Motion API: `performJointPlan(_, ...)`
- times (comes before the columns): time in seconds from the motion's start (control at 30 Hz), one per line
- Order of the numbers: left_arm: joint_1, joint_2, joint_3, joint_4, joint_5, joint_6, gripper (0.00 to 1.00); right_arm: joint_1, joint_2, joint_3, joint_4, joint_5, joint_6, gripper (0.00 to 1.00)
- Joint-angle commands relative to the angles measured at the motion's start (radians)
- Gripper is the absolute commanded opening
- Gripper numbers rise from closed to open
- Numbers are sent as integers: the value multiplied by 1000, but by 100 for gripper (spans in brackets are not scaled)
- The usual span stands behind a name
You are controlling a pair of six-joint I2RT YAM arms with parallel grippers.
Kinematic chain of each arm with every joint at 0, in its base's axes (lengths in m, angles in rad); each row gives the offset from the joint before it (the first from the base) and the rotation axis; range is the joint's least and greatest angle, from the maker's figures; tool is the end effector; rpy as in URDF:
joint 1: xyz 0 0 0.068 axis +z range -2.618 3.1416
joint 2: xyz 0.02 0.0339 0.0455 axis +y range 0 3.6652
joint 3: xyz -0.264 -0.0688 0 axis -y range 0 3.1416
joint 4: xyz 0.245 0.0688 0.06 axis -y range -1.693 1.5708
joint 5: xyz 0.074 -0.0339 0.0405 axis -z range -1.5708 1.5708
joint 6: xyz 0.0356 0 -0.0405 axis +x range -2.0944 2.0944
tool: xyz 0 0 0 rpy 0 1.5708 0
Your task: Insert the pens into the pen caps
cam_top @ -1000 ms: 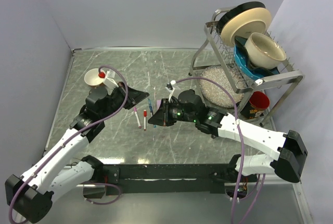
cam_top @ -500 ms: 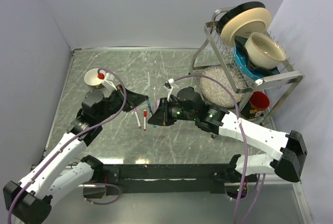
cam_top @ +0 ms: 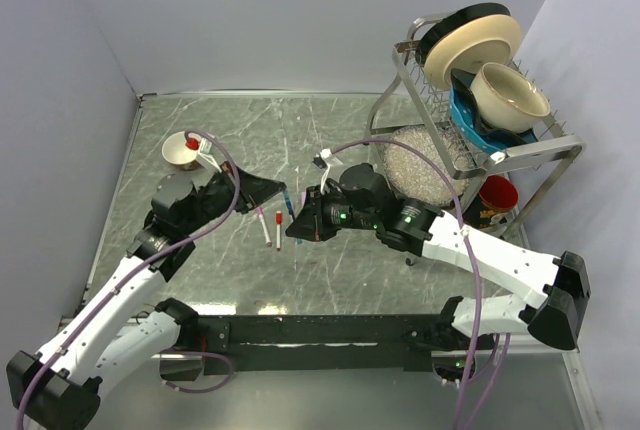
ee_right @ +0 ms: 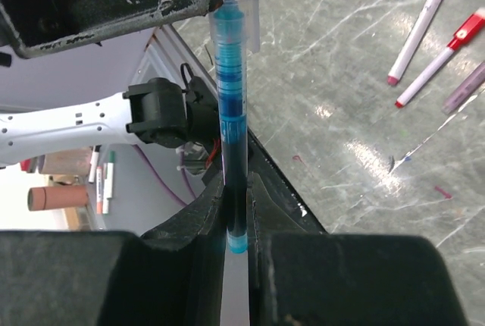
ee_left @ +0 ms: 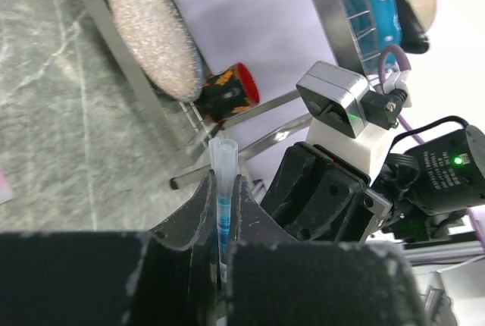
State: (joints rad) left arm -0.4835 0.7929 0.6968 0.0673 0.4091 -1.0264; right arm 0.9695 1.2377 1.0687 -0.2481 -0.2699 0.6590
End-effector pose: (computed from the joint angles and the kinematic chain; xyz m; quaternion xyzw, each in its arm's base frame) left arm 0.1625 -0.1013 0.3347 -0.0519 0.7145 -0.5737 0.3971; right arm 0.1530 0.2398 0.3370 -0.2009 0.8092 0.4704 0.2889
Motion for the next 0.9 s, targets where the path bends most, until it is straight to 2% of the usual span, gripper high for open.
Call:
performJointPlan(0.0,-30,-38,-7,25,257,-77,1,-22,-40,89,147,190,-61,0)
performJointPlan(0.1,-33,-56,15,-29,237,-28,1,-22,-35,118,141,205,-71,0)
performJointPlan(0.13,-33,-63,20,-34,226,-14,4,-23,-34,126,144,184,-79,0)
performJointPlan(0.2,-33,-75,42,-41,202,-11,16,-17,-30,129,150,161,-98,0)
performJointPlan(0.23,-33,-78,55,-41,185,-8,26,-9,-33,125,151,143,-101,0)
performJointPlan(0.4,-33,-44,168,-61,157,28,42,12,-78,50,184,113,-91,0)
performJointPlan(0.63,-33,-27,239,-57,109,94,64,63,-115,46,144,127,-110,0)
performJointPlan(0.73,-33,-3,305,-105,59,132,70,81,-127,50,132,139,-114,0)
performJointPlan(0.87,-33,58,417,-185,25,184,70,92,-141,48,129,135,-108,0)
